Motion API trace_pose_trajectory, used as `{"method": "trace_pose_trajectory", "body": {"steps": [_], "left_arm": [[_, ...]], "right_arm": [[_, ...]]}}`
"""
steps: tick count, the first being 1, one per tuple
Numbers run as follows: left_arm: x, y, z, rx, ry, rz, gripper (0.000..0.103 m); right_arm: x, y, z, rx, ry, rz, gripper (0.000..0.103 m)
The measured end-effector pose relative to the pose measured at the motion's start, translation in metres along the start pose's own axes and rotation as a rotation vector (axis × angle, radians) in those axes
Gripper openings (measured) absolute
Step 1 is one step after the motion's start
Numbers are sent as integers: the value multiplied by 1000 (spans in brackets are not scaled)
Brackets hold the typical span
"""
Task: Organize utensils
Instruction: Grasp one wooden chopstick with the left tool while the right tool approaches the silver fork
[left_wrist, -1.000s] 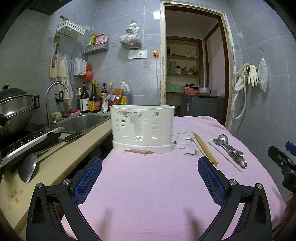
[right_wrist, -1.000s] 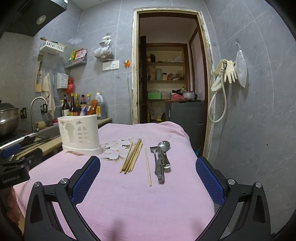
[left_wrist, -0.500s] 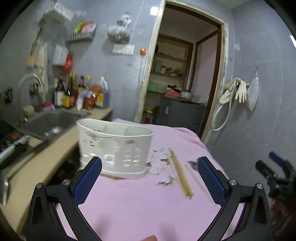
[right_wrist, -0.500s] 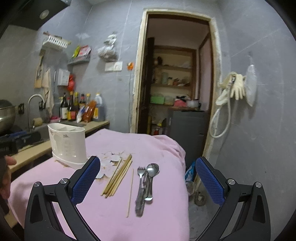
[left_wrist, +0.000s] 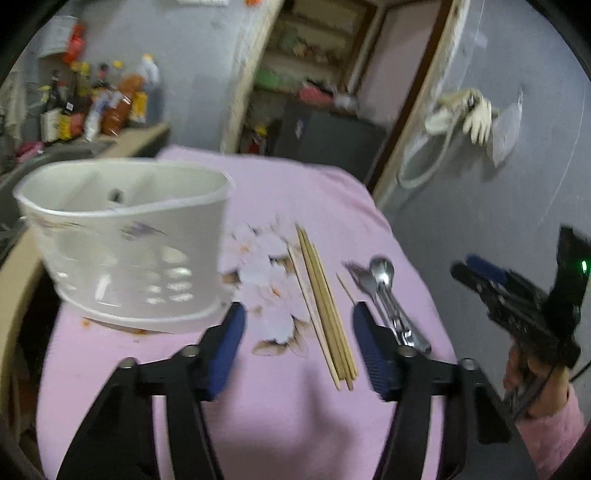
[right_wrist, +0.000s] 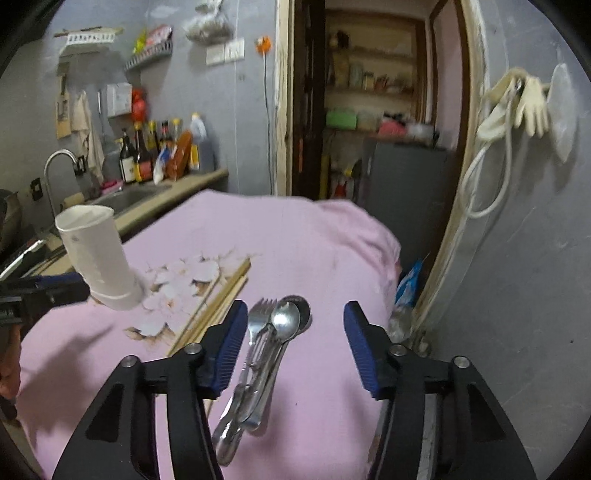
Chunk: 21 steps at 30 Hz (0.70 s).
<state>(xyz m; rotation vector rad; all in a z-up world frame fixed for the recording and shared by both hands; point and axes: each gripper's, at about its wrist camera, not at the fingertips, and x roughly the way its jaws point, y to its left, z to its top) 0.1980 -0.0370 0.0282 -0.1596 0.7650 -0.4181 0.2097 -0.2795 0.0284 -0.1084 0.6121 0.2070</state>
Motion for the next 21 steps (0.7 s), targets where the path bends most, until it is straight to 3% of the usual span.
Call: {"method": "trace_pose_trajectory", "body": {"steps": [2, 5, 13, 21], "left_arm": [[17, -4, 1, 33, 51, 5, 32], [38, -8, 3, 72, 108, 9, 24], [99, -11, 18, 89, 215, 14, 16], [137, -2, 23, 81, 294, 46, 11]], "right_arm": [[14, -4, 2, -10, 33, 16, 46], [33, -8, 4, -28, 69, 33, 36], [70, -30, 9, 7, 136, 70, 22], [91, -38, 7, 28, 185, 114, 19]]}}
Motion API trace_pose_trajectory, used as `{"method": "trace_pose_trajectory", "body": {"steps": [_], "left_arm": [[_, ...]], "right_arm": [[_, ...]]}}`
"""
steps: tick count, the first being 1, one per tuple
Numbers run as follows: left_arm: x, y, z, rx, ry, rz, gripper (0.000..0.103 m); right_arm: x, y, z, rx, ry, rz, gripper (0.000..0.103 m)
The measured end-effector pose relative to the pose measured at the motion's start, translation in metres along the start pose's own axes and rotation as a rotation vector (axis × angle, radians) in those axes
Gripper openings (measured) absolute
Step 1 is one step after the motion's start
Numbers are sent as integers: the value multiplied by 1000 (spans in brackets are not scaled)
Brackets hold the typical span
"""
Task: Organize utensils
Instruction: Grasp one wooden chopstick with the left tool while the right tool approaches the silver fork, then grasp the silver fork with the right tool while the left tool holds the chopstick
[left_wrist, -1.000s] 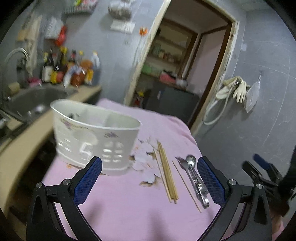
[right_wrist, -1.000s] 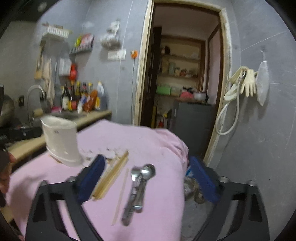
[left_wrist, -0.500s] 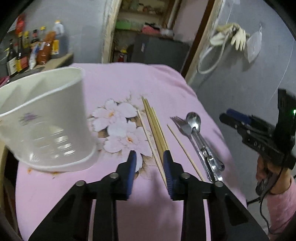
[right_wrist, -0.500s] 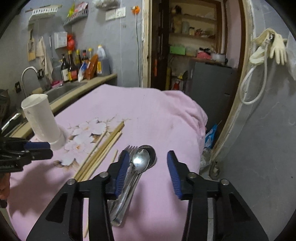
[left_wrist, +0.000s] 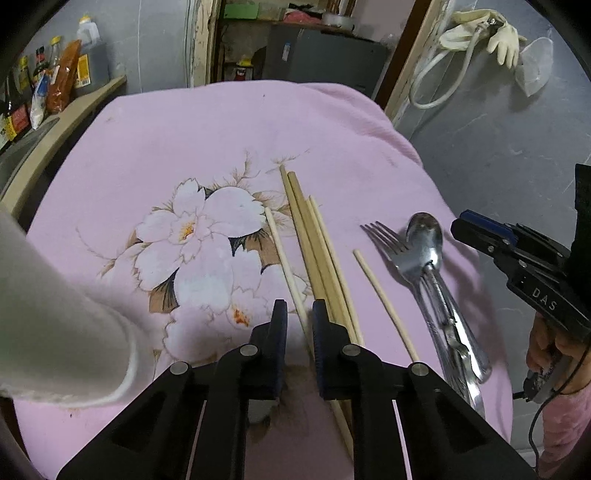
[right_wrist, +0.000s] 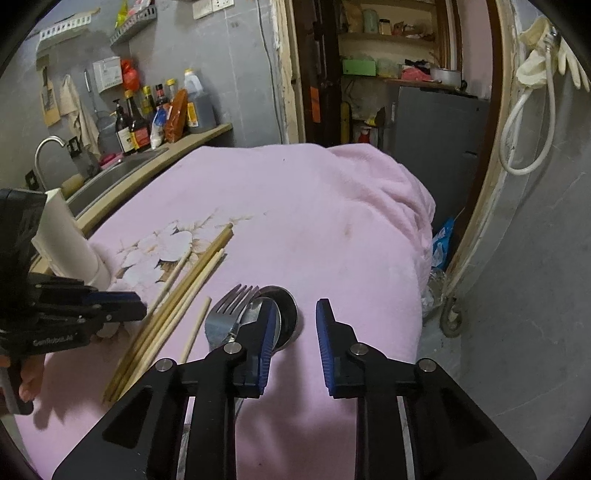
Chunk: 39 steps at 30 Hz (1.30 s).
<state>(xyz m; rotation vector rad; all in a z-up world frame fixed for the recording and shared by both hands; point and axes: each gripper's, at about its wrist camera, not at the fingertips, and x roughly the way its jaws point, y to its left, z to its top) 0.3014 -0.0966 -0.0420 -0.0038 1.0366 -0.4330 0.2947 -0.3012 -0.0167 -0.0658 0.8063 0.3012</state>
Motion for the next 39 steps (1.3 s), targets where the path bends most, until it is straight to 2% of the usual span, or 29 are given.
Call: {"method": "trace_pose_trajectory", "body": {"steps": [15, 19, 25, 27, 33, 39], "left_arm": [[20, 4, 13, -24, 37, 17, 10], [21, 0, 14, -24, 33, 34, 5], [11, 0, 0, -35, 30, 52, 3], [7, 0, -6, -37, 33, 54, 3], [-8, 3, -22, -46, 62, 31, 3], [-26, 7, -39, -30, 65, 8, 3]], "right_arm": [[24, -14, -5, 75, 63, 67, 18], [24, -12, -6, 68, 60, 70, 18], [7, 4, -7, -22, -14, -26, 18], [1, 10, -7, -50, -30, -30, 18], [6, 35, -4, -90, 35, 50, 18], [26, 52, 2, -111, 113, 15, 18]]}}
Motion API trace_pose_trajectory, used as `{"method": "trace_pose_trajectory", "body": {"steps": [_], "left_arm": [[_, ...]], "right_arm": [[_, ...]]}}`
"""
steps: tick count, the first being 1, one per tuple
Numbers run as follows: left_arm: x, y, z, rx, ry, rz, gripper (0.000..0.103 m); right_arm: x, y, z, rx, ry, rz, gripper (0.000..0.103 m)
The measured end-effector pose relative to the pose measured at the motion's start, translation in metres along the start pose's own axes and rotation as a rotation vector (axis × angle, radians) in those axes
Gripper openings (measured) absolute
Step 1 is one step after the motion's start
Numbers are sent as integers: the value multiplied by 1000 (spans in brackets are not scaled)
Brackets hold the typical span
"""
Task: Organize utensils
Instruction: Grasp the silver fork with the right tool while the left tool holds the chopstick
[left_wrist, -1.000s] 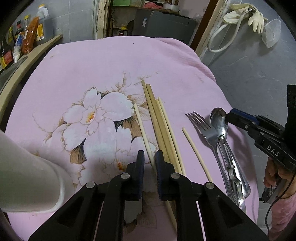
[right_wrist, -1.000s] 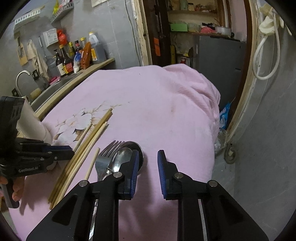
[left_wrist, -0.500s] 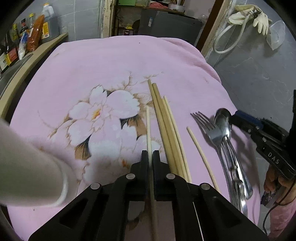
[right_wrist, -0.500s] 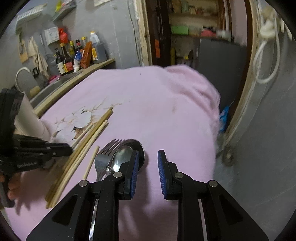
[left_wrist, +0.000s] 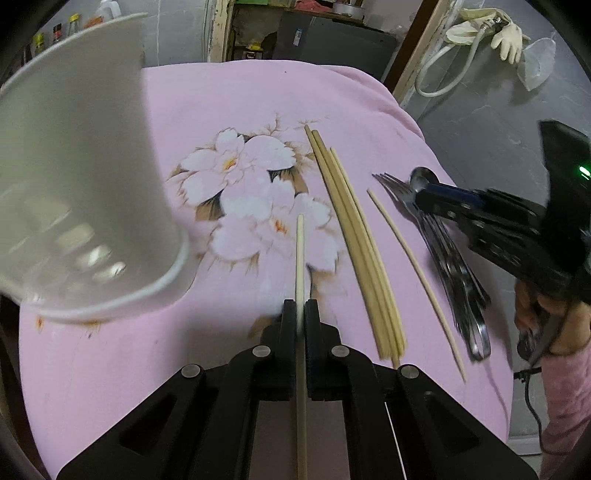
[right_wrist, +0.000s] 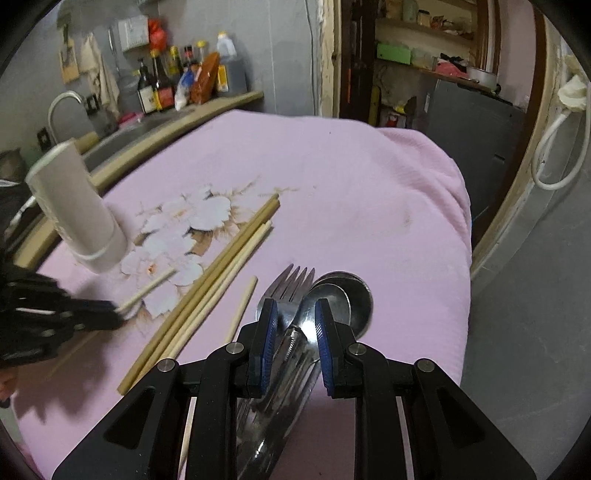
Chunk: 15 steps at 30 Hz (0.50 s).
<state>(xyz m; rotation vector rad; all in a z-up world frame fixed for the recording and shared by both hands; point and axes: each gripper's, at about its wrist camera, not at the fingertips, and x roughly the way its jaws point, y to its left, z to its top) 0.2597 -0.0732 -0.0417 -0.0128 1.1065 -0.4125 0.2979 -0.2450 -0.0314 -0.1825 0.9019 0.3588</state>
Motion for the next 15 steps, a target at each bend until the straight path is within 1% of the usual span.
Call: {"method": "trace_pose_trajectory", "body": {"steps": [6, 10, 15], "left_arm": [[-7, 6, -6, -4, -15, -31, 3], [-10, 14, -14, -18, -36, -64, 3], [-7, 14, -10, -3, -29, -71, 3]], "right_arm": [[6, 13, 5, -22, 28, -22, 21], [9, 22, 5, -47, 54, -61, 24], [14, 32, 7, -89, 80, -114, 27]]}}
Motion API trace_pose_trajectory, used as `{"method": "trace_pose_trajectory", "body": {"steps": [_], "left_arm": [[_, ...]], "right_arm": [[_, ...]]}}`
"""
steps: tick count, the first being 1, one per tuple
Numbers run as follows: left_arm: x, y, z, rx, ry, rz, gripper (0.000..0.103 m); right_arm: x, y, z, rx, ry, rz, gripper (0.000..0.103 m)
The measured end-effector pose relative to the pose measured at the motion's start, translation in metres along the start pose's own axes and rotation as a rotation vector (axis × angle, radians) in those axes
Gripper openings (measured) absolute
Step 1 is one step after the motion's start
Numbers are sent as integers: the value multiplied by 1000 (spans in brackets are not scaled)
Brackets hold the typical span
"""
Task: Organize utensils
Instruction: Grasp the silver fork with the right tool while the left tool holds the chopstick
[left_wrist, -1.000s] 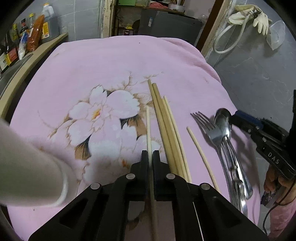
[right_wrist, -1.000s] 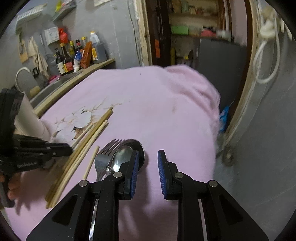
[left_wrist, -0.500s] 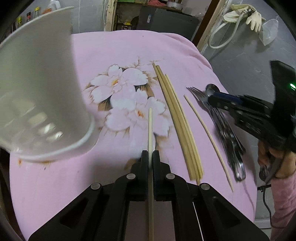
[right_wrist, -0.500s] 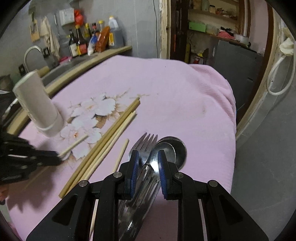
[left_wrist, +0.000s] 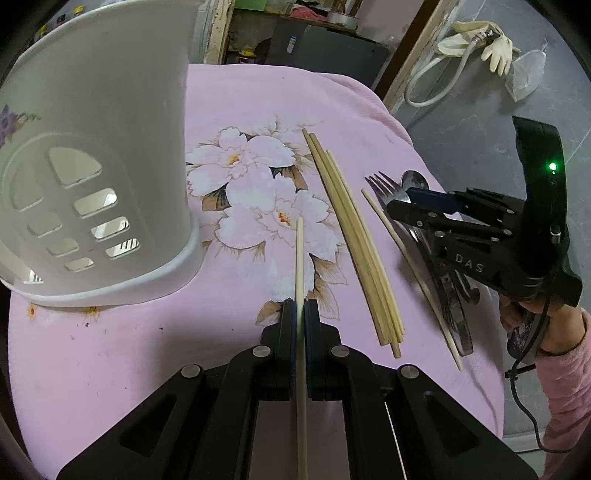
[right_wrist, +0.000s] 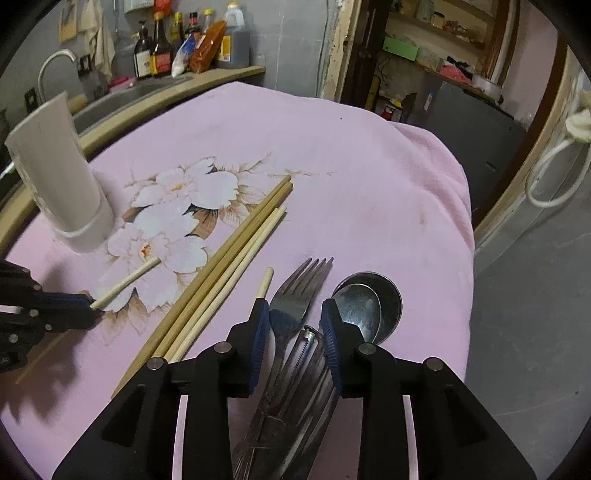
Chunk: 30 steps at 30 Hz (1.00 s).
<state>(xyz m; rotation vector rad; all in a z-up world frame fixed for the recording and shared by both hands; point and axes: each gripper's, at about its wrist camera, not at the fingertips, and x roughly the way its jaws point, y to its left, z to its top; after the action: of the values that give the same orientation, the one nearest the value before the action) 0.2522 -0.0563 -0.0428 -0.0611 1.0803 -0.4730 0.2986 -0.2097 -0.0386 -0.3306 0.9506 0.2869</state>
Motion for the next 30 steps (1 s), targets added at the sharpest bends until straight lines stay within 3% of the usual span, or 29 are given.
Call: {"method": "trace_pose_trajectory", "body": {"steps": [6, 10, 17, 20, 25, 30], "left_arm": [[-2, 6, 0, -9, 10, -25, 3], [-1, 10, 0, -27, 6, -45, 3], [-5, 12, -2, -38, 10, -56, 3], [-7, 12, -4, -38, 9, -55, 3], [-10, 13, -6, -37, 11, -52, 3], [-12, 13, -7, -45, 9, -56, 3]], "right_arm": [[7, 10, -2, -50, 28, -46, 31], [7, 2, -4, -13, 19, 2, 32], [0, 29, -1, -123, -38, 35, 22], [0, 27, 0, -70, -17, 138, 21], [-3, 19, -1, -45, -21, 78, 21], [4, 13, 8, 21, -3, 92, 27]]}}
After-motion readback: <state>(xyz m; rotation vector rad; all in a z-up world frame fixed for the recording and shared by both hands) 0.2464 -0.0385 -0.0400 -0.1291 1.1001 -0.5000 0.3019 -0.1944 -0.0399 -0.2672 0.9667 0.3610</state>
